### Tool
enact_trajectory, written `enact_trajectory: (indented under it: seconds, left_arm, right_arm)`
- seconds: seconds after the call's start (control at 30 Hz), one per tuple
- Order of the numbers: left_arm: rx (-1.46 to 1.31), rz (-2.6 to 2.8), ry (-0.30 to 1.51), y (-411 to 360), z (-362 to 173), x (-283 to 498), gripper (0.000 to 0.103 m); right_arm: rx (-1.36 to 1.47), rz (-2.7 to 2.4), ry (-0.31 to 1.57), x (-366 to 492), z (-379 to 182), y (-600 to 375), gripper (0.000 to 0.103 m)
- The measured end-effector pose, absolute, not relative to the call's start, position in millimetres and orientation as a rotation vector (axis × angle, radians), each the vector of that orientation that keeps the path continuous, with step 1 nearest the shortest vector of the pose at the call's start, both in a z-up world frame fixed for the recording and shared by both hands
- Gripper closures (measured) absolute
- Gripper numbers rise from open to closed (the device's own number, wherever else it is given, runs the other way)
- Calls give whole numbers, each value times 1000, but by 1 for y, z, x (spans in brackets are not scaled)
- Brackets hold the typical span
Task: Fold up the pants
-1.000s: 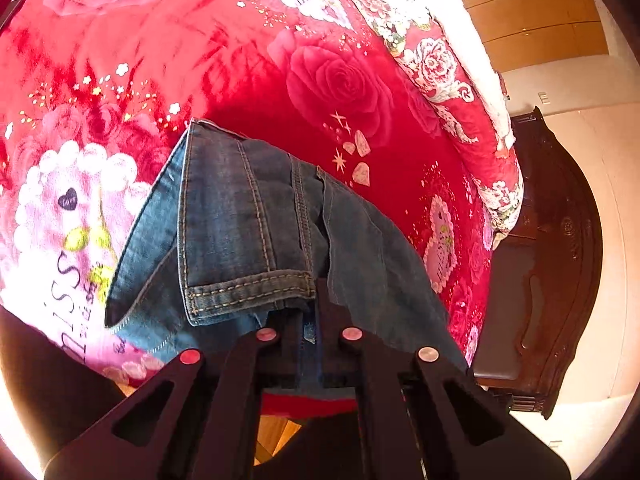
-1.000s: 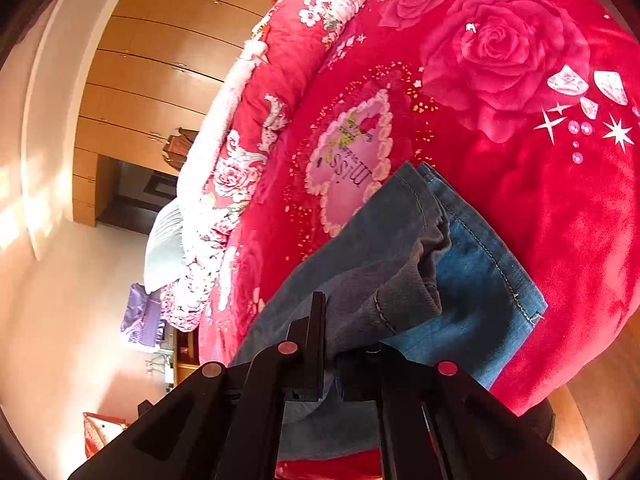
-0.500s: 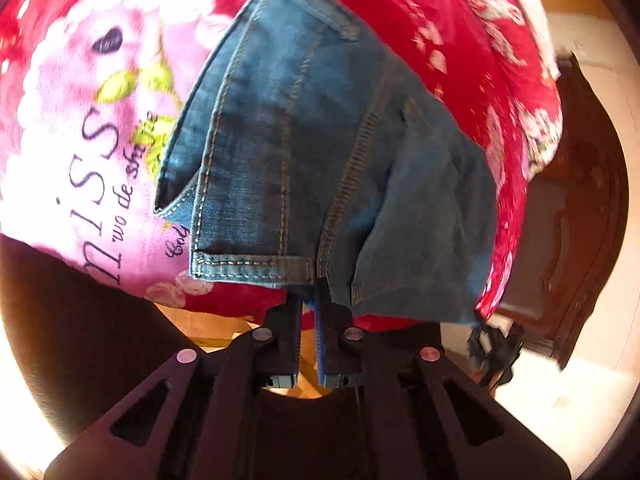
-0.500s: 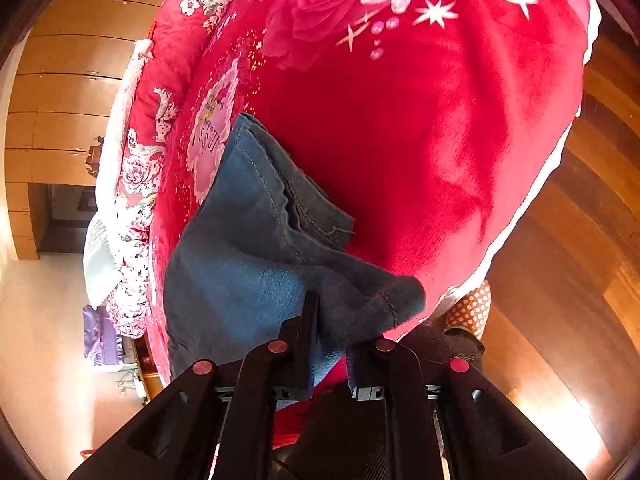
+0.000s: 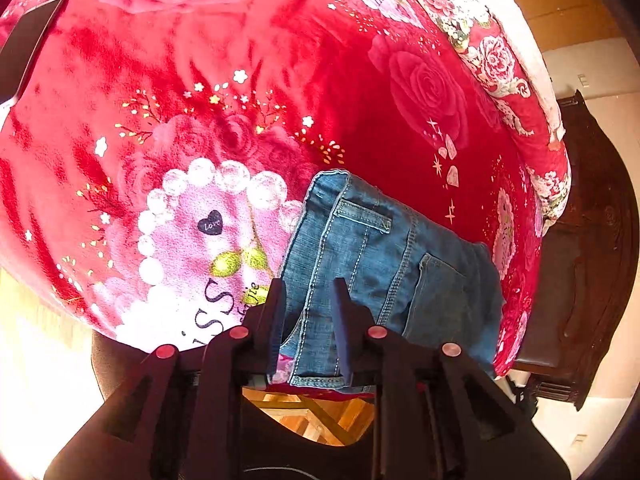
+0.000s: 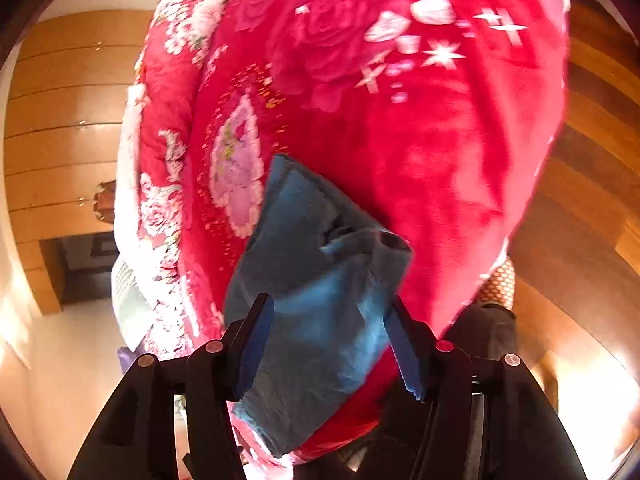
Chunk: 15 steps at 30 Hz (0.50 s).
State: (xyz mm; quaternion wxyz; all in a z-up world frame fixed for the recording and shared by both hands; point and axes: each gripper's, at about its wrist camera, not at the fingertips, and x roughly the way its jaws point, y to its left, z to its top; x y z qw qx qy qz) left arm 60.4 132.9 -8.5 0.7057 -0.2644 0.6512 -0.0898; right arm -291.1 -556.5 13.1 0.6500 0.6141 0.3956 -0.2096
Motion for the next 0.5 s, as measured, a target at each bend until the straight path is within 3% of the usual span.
enact_trajectory:
  seconds: [0.17,0.2,0.23,0.3,0.47,0.5]
  left_arm:
    - [-643,-241,1462,111,-24,81,83]
    - [-650,-238,1461,106,-26,85,78]
    - [-671,-236,1462,102,-30,89,67]
    - [-734,-233,1466,97,-38,95,55]
    - [-852,-227,1494,98,-55,95,54]
    - [-864,-218,1501,98,-58,94,52]
  right_arm:
    - [1137,-533,771,-287,50,-570,44]
    - [1103,-466,762,-269,53,-569,43]
    - [1075,-387,780,-246,52,-566,42]
    - [1002,-288,843,-198,41,-559,41]
    - [748,-384,1000,-115,-1,-554,42]
    - [739,-391,1022,-113,-10,-554,47]
